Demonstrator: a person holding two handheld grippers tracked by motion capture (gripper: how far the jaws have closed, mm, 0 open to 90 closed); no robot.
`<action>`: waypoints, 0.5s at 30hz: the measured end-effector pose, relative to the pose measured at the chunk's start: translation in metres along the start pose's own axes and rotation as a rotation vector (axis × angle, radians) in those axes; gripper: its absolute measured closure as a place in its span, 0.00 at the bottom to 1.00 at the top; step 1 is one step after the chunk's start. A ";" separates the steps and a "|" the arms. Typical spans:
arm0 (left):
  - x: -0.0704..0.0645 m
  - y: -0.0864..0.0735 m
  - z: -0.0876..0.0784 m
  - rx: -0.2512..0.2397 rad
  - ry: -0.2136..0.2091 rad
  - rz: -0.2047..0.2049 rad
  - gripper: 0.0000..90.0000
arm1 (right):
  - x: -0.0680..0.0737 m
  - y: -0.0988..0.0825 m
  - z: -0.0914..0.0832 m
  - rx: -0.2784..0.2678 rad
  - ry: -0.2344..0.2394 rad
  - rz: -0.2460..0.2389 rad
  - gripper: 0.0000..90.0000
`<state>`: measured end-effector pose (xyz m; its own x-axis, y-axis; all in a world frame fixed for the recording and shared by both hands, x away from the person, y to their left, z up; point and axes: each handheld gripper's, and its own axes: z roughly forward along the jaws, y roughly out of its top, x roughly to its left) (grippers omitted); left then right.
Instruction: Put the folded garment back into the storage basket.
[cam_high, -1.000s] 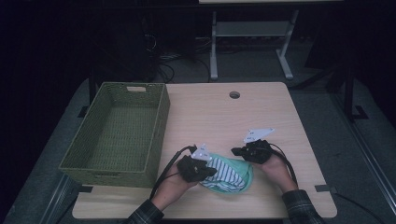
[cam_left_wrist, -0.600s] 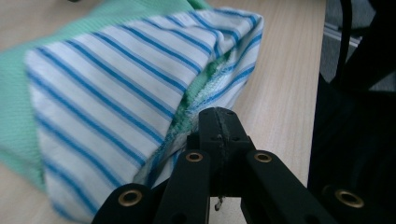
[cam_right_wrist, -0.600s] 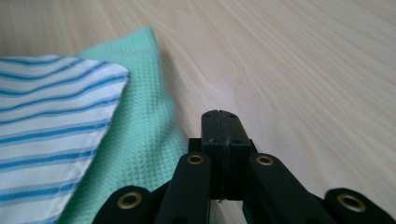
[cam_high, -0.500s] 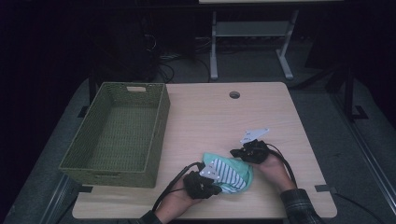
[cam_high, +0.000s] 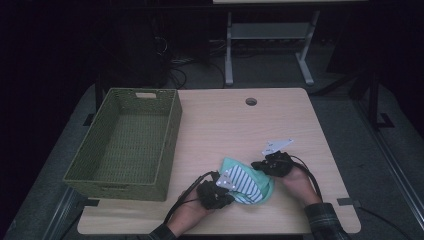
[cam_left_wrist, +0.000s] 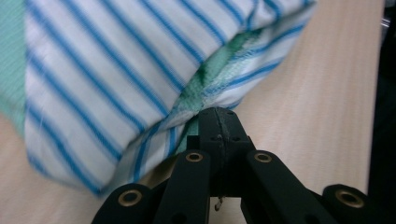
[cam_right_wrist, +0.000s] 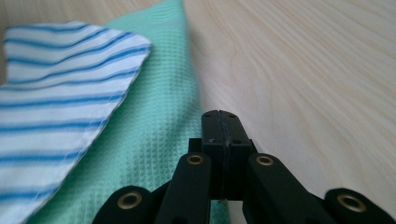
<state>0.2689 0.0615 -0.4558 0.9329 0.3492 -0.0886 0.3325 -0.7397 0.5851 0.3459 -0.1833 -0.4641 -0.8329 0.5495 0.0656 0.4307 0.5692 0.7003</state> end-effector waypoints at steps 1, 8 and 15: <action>0.001 0.000 0.000 -0.002 0.005 -0.011 0.99 | 0.000 -0.001 -0.001 0.002 0.000 0.003 1.00; 0.017 0.003 -0.004 -0.008 0.058 -0.013 0.99 | 0.004 -0.010 -0.010 0.012 0.001 0.001 1.00; 0.034 0.004 -0.006 -0.021 0.096 -0.040 0.99 | 0.012 -0.018 -0.017 0.019 0.015 -0.007 1.00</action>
<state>0.3007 0.0740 -0.4514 0.9009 0.4325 -0.0357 0.3655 -0.7118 0.5998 0.3226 -0.1975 -0.4640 -0.8410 0.5363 0.0716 0.4312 0.5844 0.6874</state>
